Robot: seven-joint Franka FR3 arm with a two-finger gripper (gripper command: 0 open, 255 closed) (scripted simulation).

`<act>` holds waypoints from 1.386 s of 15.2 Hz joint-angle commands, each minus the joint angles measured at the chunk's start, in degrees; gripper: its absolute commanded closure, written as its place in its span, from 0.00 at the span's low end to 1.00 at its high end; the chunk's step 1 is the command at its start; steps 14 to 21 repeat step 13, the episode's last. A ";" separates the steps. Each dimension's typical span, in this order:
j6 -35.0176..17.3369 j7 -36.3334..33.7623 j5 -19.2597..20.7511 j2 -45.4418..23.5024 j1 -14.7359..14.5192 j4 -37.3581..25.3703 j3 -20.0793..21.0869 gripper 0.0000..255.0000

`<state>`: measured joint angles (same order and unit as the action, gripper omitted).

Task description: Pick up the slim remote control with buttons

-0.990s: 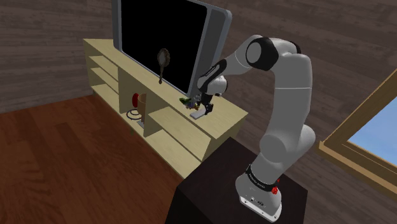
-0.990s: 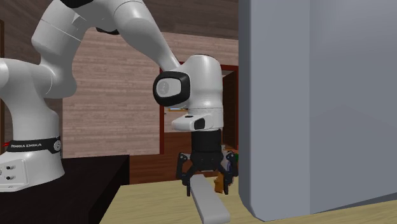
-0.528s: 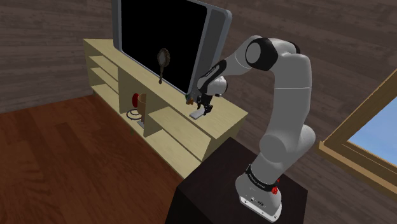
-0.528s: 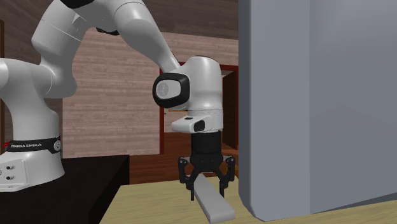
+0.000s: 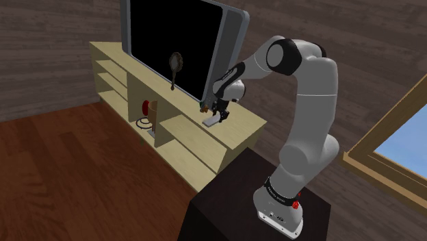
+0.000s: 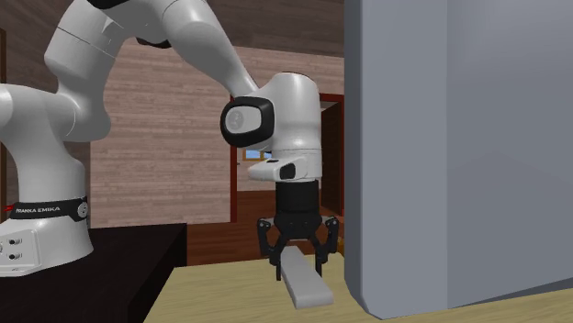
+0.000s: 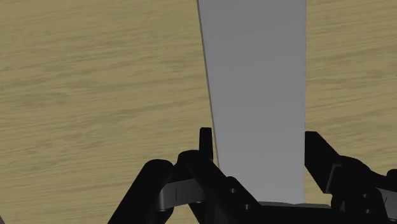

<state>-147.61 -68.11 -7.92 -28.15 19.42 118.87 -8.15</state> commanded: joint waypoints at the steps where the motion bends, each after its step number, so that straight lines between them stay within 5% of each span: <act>1: 1.17 -0.19 0.32 1.33 -0.15 0.17 -0.27 1.00; 11: 7.15 -1.36 1.99 7.37 -0.93 0.16 -1.34 1.00; 21: 7.24 -1.38 2.02 7.46 -0.94 0.15 -1.36 1.00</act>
